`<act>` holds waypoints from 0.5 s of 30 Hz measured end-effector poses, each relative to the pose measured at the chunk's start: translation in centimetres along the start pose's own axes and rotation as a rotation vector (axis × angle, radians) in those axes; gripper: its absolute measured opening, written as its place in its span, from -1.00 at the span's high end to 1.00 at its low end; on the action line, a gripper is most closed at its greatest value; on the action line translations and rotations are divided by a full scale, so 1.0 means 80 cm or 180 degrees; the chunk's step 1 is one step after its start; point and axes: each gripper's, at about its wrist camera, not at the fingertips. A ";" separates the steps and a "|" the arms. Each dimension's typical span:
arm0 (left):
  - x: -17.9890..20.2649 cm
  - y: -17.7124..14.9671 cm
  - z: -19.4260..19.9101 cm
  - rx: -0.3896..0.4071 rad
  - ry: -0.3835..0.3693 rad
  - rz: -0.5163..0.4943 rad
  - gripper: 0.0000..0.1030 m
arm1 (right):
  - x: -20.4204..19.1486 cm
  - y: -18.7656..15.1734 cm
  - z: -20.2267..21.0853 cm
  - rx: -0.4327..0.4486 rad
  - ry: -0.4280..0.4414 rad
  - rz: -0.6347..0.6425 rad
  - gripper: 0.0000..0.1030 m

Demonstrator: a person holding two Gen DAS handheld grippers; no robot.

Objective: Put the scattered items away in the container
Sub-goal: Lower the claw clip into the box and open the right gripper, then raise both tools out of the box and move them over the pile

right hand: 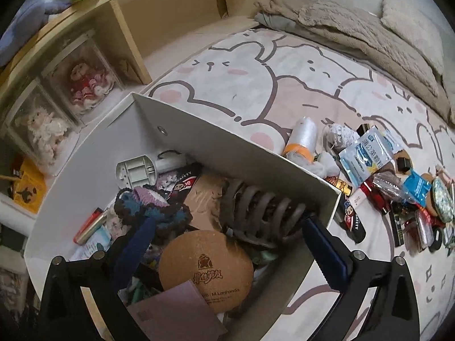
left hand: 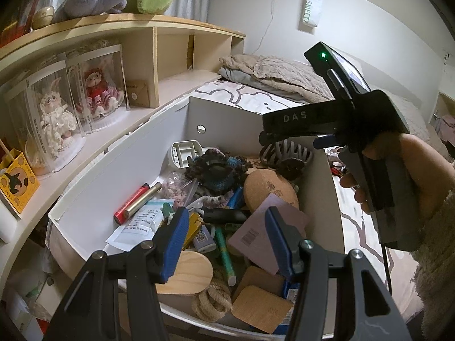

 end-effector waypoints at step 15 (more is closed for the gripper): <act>0.007 0.008 0.011 0.0069 -0.0009 -0.0008 -0.07 | -0.009 -0.013 0.028 0.0195 0.0126 0.0134 -1.00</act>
Point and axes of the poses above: each gripper's, at about its wrist camera, not at the fingertips, and z roughly against the way its jaws point, x to its right, y to its top, and after that the axes turned 8 degrees about -y, right-handed
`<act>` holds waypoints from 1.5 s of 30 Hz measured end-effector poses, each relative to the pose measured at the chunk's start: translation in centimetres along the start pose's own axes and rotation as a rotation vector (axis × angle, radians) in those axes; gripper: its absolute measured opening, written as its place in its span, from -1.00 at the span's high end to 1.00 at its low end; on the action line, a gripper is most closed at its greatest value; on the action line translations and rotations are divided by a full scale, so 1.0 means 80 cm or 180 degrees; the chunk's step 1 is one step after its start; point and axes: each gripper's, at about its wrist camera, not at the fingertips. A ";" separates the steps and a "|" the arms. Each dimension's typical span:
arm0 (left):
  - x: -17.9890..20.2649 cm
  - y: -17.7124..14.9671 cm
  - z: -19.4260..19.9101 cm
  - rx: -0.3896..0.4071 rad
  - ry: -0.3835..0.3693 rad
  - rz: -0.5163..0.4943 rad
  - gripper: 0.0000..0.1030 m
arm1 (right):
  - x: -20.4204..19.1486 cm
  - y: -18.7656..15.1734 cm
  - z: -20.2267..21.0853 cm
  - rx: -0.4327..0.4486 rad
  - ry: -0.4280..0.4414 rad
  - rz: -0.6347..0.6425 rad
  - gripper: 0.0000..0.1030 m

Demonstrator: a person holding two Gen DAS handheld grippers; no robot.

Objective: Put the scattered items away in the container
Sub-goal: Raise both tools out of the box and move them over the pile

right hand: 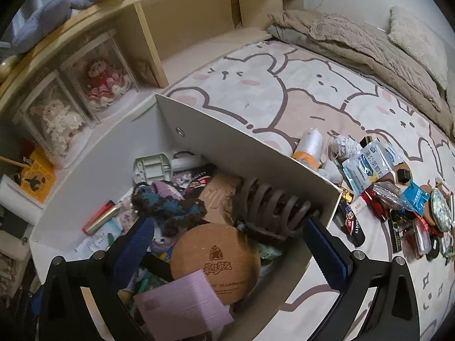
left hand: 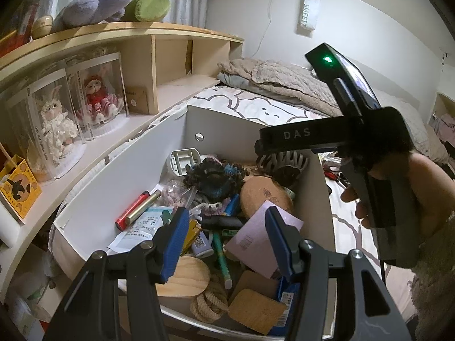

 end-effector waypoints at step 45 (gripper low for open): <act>0.052 0.029 0.044 0.0293 0.0269 -0.0030 -1.00 | 0.061 -0.101 0.163 0.1404 0.0044 0.0098 -1.00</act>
Point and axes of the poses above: each gripper's, at about its wrist camera, not at the fingertips, and z roughly against the way its jaws point, x to its right, y to its top, and after that the axes turned 8 degrees about -y, right-handed
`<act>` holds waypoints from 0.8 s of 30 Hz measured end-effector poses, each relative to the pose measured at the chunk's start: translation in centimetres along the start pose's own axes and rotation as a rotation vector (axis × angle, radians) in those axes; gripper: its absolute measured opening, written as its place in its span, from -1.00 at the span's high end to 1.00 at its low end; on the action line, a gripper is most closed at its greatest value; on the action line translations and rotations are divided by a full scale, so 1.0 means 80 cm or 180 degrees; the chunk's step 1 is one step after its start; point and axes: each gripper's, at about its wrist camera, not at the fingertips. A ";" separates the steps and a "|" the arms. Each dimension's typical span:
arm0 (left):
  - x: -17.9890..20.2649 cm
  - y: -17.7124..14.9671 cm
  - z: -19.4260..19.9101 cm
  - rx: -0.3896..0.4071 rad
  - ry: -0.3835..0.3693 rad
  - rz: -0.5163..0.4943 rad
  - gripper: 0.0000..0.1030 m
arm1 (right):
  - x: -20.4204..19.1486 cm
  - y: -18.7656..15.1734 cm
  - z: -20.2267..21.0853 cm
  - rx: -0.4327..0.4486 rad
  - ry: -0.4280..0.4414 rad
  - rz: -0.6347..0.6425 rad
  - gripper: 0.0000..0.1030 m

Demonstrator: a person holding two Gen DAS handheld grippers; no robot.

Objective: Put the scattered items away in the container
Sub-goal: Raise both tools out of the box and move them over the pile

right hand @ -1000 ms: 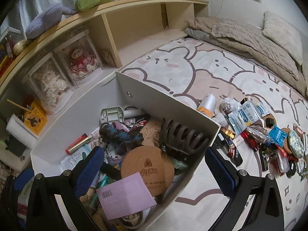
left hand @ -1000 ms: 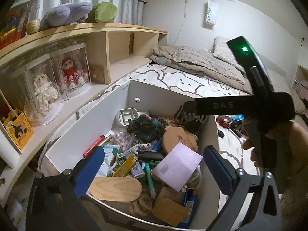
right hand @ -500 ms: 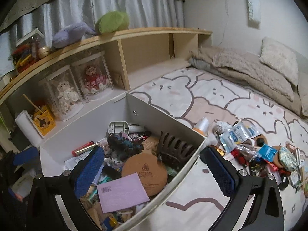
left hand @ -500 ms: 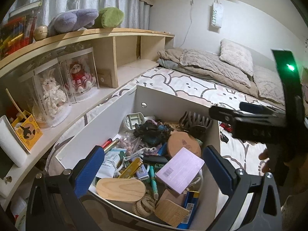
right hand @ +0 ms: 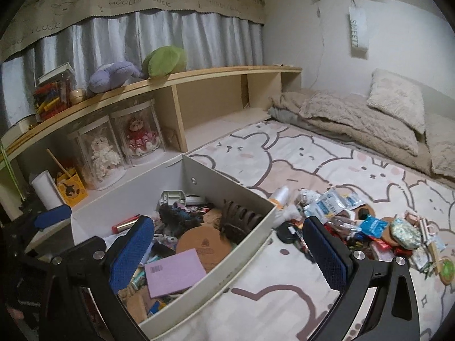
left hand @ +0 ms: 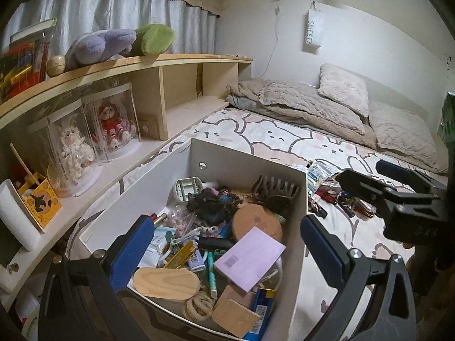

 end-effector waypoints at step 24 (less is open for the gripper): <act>0.058 0.014 0.002 0.0114 -0.0150 -0.0123 -1.00 | 0.056 -0.017 0.047 0.0149 -0.0225 -0.0082 -1.00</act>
Point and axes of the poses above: each gripper's, at about its wrist camera, not at the fingertips, and z roughly against the way its jaws point, x to its right, y to its top, and after that the axes turned 8 degrees about -y, right-handed
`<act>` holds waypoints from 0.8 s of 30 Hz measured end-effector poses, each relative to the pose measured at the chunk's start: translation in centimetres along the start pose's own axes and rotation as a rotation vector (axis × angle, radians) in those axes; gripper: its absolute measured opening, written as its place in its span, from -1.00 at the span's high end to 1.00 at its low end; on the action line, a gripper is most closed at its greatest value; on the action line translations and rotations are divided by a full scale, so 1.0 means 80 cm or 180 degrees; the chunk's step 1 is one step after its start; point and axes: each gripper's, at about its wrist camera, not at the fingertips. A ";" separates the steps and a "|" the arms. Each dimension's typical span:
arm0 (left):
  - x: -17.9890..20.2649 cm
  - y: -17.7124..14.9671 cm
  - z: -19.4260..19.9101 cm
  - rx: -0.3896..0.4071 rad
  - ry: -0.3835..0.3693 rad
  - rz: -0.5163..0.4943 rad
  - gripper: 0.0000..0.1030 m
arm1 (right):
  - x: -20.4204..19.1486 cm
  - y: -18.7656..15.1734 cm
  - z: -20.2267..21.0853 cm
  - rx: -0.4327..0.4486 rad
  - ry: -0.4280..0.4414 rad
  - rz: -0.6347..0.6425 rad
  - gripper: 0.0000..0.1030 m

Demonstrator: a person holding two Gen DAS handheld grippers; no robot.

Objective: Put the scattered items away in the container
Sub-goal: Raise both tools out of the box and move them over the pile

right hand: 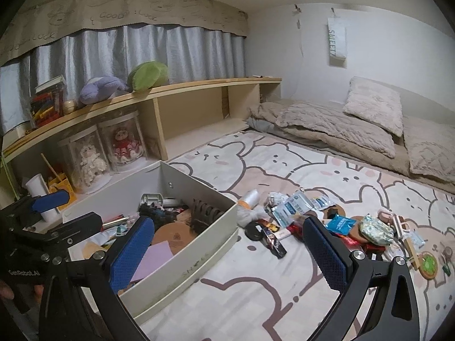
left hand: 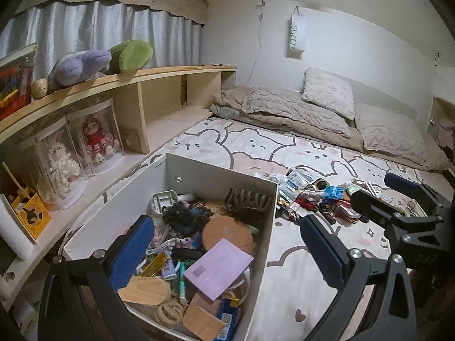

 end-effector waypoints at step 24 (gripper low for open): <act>0.105 0.032 -0.050 0.0040 -0.0494 -0.0195 -1.00 | 0.131 -0.012 0.042 0.0008 -0.0620 -0.0271 -1.00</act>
Point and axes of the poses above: each gripper's, at about its wrist camera, not at the fingertips, and z roughly against the way its jaws point, x to its right, y to its top, and after that the axes turned 8 degrees about -y, right-handed
